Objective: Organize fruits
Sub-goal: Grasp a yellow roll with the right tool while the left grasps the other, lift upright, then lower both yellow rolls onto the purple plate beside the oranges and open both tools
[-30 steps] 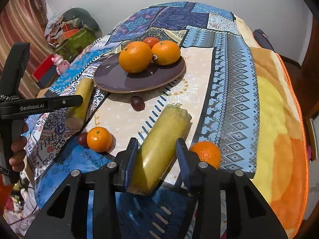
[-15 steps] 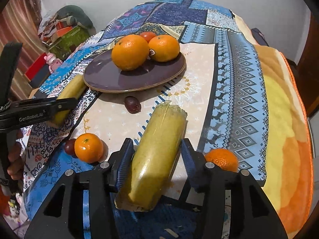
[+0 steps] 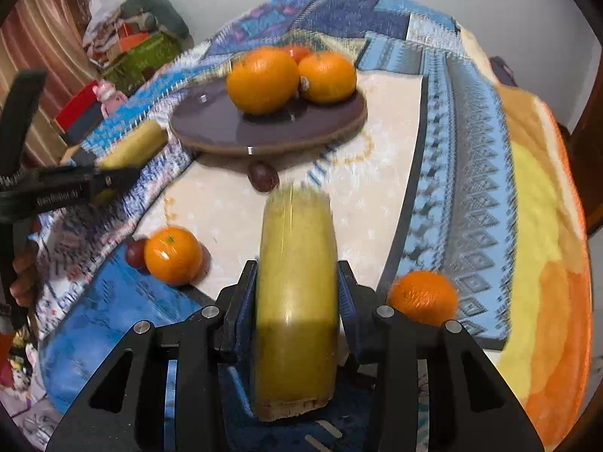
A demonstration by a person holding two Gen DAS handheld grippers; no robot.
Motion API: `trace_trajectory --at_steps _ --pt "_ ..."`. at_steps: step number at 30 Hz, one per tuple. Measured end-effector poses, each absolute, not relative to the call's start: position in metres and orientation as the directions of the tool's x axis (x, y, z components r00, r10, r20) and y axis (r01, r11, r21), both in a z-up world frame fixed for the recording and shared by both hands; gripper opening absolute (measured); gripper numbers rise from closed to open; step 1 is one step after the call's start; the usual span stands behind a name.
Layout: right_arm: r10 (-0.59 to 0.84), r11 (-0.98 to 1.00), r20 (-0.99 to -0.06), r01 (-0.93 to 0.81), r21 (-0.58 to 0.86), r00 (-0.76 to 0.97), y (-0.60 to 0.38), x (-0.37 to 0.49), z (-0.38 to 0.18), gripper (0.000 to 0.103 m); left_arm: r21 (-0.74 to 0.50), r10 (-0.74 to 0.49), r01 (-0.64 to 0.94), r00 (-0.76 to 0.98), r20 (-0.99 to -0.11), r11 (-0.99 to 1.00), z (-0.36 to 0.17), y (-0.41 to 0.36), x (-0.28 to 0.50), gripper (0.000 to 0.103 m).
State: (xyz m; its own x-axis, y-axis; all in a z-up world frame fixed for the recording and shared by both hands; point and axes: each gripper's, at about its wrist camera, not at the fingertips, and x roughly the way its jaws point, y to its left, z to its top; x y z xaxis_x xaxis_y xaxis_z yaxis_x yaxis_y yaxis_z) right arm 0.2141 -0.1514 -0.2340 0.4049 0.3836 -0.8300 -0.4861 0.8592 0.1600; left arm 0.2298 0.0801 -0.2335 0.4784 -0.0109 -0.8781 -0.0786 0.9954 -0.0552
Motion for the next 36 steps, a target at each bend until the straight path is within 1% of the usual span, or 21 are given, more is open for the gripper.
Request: trace_trajectory --at_steps 9,21,28,36 --pt "0.41 0.867 -0.8 -0.459 0.193 0.438 -0.158 0.215 -0.225 0.036 -0.047 -0.016 -0.049 0.499 -0.867 0.998 -0.228 0.077 0.223 0.035" --pt "0.438 0.863 -0.751 -0.464 0.199 0.493 -0.156 0.233 -0.195 0.036 -0.099 -0.057 -0.049 0.547 -0.835 0.994 -0.203 0.078 0.224 0.035" --pt "0.448 0.862 -0.742 -0.461 0.21 0.499 -0.143 0.259 -0.189 0.036 -0.113 -0.064 -0.05 0.576 -0.815 0.992 -0.188 0.078 0.244 0.035" --pt "0.425 0.884 -0.756 -0.408 0.228 0.498 -0.133 0.291 -0.193 0.036 -0.126 -0.075 -0.05 0.569 -0.819 0.991 -0.193 0.074 0.281 0.035"
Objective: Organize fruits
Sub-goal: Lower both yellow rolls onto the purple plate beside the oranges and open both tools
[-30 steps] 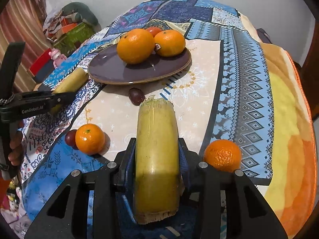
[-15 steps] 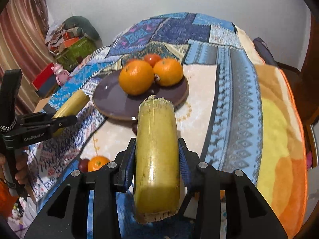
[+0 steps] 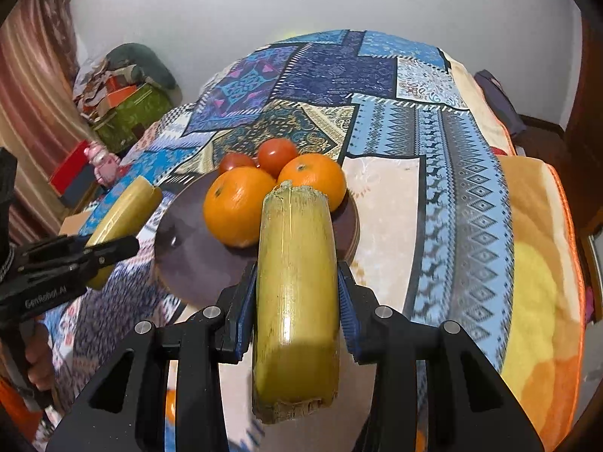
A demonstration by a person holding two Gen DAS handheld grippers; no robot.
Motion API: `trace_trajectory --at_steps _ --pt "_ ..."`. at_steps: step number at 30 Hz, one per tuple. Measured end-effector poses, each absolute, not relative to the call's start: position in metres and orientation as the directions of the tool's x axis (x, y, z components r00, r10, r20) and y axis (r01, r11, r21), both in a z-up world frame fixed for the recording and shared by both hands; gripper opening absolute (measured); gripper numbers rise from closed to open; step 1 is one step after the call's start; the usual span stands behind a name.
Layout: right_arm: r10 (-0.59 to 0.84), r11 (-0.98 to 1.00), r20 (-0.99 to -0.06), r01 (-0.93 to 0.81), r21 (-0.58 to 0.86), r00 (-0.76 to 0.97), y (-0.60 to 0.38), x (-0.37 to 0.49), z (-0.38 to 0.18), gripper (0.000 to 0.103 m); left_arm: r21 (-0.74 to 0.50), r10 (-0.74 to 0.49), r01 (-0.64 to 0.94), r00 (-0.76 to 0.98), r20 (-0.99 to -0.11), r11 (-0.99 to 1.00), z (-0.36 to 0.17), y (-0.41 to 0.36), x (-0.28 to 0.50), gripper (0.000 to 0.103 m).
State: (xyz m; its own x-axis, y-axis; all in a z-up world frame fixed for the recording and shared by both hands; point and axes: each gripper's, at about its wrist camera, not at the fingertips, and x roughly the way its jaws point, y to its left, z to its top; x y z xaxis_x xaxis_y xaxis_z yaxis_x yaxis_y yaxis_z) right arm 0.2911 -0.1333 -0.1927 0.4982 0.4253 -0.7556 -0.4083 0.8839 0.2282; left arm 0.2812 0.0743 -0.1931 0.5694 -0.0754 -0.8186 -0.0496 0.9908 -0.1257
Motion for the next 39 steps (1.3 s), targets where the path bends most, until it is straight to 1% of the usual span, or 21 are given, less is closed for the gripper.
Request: trace_trajectory --at_steps 8,17,22,26,28,33,36,39 --pt "0.424 0.891 -0.77 -0.374 0.259 0.477 -0.121 0.306 -0.2 0.036 -0.132 -0.073 -0.07 0.545 -0.835 0.989 -0.207 0.07 0.313 0.035" --pt "0.423 0.895 -0.785 -0.343 0.285 0.453 -0.112 0.316 -0.207 0.036 -0.14 -0.085 -0.066 0.525 -0.847 0.988 -0.216 0.066 0.327 0.035" --pt "0.433 0.893 -0.784 -0.331 0.305 0.444 -0.113 0.321 -0.206 0.036 -0.132 -0.075 -0.071 0.526 -0.847 0.989 -0.216 0.065 0.329 0.035" --pt "0.421 0.895 -0.794 -0.342 0.286 0.438 -0.111 0.319 -0.206 0.036 -0.134 -0.073 -0.08 0.523 -0.849 0.988 -0.215 0.067 0.329 0.035" --pt "0.422 0.893 -0.8 -0.349 0.284 0.427 -0.11 0.318 -0.206 0.039 -0.126 -0.068 -0.074 0.529 -0.846 0.989 -0.212 0.067 0.327 0.035" --pt "0.435 0.887 -0.8 -0.348 0.303 0.412 -0.12 0.311 -0.205 0.04 -0.12 -0.068 -0.06 0.543 -0.837 0.991 -0.203 0.065 0.318 0.035" --pt "0.457 0.877 -0.792 -0.355 0.324 0.405 -0.125 0.305 -0.203 0.041 -0.118 -0.072 -0.05 0.542 -0.837 0.992 -0.201 0.063 0.312 0.035" --pt "0.453 0.877 -0.79 -0.368 0.31 0.413 -0.129 0.296 -0.199 0.041 -0.107 -0.069 -0.04 0.543 -0.837 0.993 -0.198 0.061 0.304 0.035"
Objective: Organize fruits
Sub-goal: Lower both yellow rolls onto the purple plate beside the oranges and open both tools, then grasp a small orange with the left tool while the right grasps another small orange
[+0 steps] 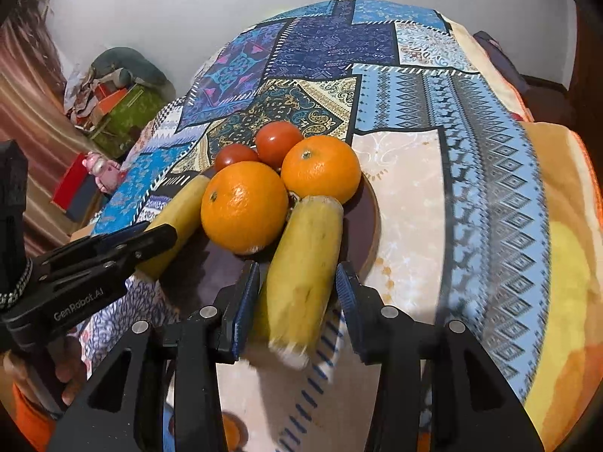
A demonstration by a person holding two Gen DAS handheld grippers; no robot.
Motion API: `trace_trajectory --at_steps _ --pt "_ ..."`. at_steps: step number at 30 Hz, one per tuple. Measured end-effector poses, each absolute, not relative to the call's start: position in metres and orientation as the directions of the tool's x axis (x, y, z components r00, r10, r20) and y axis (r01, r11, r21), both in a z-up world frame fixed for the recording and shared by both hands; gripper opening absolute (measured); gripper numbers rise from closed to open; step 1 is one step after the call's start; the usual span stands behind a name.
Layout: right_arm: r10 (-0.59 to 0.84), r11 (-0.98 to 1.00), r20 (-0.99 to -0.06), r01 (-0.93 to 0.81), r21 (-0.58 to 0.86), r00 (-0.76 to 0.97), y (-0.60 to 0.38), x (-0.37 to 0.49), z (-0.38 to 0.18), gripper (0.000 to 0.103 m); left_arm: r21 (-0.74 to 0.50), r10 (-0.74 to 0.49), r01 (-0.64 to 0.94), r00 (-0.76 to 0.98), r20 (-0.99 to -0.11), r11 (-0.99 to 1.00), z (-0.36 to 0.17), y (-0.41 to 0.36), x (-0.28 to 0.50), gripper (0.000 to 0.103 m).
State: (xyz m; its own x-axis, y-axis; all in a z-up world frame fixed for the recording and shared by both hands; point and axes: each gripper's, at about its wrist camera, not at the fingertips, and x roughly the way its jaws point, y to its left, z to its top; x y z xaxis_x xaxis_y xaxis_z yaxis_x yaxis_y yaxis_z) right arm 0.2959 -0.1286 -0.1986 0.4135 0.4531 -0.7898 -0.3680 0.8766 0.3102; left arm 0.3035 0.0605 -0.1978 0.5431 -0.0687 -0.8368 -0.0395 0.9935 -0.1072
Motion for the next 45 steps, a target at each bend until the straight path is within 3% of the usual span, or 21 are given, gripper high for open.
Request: trace_trajectory --at_steps 9,14,21,45 --pt "0.431 0.882 -0.759 -0.406 0.239 0.489 -0.146 0.265 -0.168 0.041 -0.098 -0.081 0.003 0.586 -0.806 0.995 -0.168 0.052 0.264 0.037" --pt "0.408 0.893 -0.725 -0.409 0.19 0.555 -0.163 0.247 -0.144 0.041 -0.093 -0.085 0.021 0.638 -0.766 0.995 -0.138 0.046 0.233 0.052" --pt "0.375 0.906 -0.706 -0.398 0.142 0.601 -0.187 0.221 -0.134 0.048 -0.093 -0.109 0.06 0.657 -0.746 0.994 -0.123 0.031 0.198 0.061" --pt "0.336 0.923 -0.807 -0.339 0.18 0.486 -0.214 0.2 -0.213 0.049 -0.135 -0.196 0.162 0.463 -0.864 0.977 -0.211 -0.035 0.196 0.064"
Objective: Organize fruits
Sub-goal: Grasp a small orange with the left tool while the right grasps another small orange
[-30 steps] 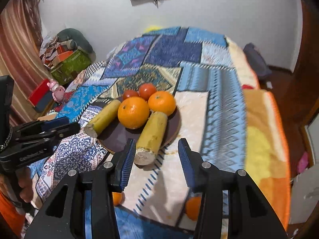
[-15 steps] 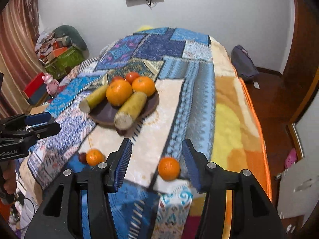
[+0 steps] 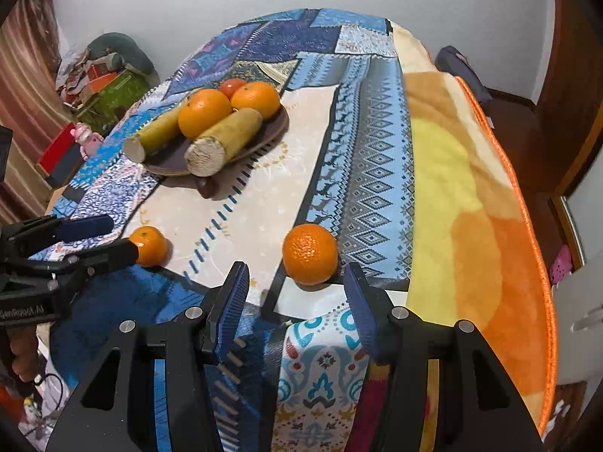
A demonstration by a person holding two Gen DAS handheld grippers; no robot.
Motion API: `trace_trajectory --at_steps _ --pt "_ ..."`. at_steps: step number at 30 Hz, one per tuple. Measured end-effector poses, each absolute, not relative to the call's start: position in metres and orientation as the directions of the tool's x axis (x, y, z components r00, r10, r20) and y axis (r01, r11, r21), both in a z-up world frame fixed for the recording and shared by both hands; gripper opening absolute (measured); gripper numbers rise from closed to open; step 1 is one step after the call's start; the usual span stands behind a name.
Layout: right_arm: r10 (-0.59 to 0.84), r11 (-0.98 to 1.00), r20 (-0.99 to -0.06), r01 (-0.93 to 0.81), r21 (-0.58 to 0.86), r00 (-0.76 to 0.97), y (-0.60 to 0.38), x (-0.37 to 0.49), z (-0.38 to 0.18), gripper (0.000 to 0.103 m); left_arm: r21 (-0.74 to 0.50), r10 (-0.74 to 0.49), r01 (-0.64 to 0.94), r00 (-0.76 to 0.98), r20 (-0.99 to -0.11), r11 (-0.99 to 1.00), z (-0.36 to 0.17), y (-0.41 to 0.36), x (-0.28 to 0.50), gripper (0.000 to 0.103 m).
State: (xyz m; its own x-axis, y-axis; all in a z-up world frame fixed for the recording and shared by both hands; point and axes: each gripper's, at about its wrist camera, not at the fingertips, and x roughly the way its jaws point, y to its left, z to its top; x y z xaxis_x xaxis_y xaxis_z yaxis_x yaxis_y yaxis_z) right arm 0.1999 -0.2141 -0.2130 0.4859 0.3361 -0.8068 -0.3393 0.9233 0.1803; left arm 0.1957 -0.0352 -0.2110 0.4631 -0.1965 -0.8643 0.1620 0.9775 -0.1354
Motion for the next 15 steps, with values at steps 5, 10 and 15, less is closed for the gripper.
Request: trace_trajectory --at_steps 5,10,15 --pt "0.334 0.927 -0.809 -0.322 0.191 0.483 -0.218 0.2065 -0.2182 0.049 -0.122 -0.186 0.164 0.463 -0.867 0.979 -0.2198 -0.0373 0.204 0.056" --pt "0.341 0.925 -0.813 -0.321 0.202 0.472 -0.2173 0.2101 -0.2218 0.035 -0.128 -0.201 0.182 0.471 -0.859 0.975 -0.2208 -0.0364 0.2055 0.039" --pt "0.337 0.925 -0.807 -0.328 0.189 0.486 -0.2156 0.2079 -0.2204 0.034 -0.138 -0.215 0.193 0.473 -0.855 0.972 -0.2195 -0.0365 0.2043 0.034"
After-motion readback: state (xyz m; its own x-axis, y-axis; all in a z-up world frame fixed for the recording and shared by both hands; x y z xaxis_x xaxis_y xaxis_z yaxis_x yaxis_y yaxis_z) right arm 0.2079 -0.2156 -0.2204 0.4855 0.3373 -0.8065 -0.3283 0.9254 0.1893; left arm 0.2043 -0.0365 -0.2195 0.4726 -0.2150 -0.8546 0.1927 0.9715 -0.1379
